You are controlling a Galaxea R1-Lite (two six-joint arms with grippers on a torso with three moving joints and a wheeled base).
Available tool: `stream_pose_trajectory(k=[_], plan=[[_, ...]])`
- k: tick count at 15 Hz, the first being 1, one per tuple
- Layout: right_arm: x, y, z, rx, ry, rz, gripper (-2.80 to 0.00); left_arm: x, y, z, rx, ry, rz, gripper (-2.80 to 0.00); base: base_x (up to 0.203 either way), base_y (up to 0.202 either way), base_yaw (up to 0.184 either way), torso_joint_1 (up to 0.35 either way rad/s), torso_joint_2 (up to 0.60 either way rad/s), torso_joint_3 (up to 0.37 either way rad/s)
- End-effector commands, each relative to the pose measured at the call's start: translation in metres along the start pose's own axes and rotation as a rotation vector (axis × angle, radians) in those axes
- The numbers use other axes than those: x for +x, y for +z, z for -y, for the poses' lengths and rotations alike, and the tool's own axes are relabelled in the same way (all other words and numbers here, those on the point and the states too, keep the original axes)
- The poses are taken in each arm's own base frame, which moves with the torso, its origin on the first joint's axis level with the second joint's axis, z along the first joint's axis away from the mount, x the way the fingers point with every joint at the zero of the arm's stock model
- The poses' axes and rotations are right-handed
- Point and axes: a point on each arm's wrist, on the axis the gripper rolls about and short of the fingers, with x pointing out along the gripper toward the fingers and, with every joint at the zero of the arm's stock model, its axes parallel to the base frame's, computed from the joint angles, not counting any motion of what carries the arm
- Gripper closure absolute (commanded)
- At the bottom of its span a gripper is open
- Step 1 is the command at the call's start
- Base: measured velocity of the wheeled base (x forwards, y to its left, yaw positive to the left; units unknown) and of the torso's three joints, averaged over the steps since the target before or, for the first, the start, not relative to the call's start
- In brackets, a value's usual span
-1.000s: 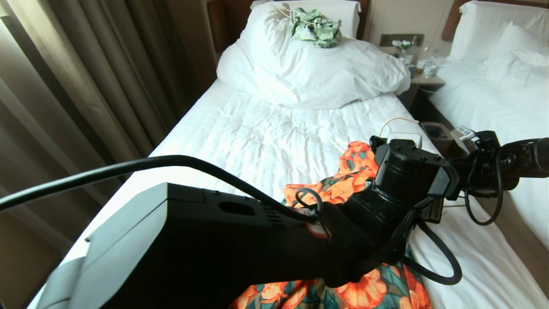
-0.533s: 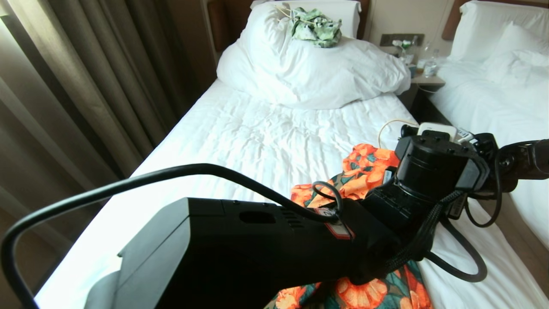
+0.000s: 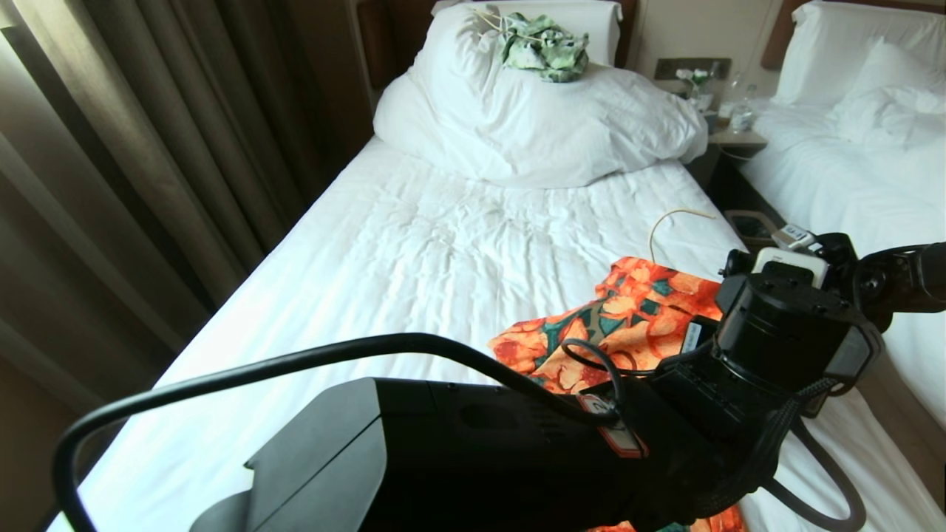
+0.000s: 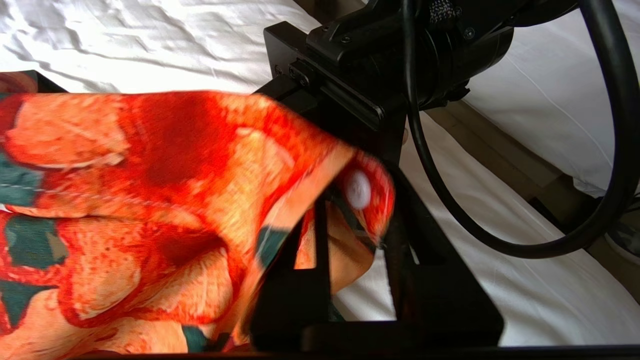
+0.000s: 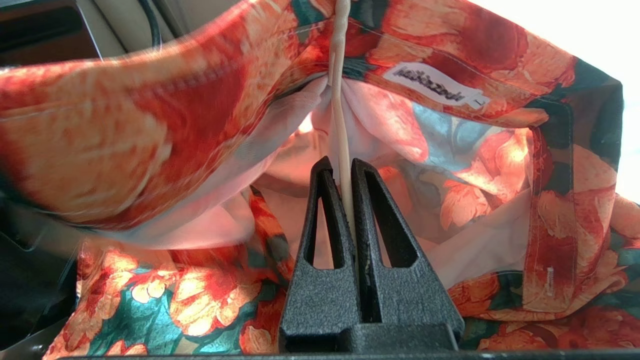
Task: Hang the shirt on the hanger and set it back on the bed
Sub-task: Hook one side of the shirt onto the hanger
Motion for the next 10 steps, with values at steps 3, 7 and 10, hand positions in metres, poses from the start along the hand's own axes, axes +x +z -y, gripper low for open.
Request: stream_pose_trajectory(k=[3,7,10], plan=[[0.001,-0.002,0.0,-0.012,0.007,0.007,0.0,0.001,0.0,-0.002,0.003,0.008,0.003,-2.8,0.0,0.0,0.0,0.0,0.0,0.0],[0.007,-0.018,0.005,-0.08,0.018,0.009,0.0,-0.002,0.0,-0.002,0.006,0.039,-0.004,-2.8,0.0,0.0,0.0,0.0,0.0,0.0],[0.006,-0.028,0.001,-0.083,0.015,0.009,0.0,-0.007,0.004,-0.002,0.024,0.035,-0.039,-2.8,0.0,0.0,0.0,0.0,0.0,0.0]])
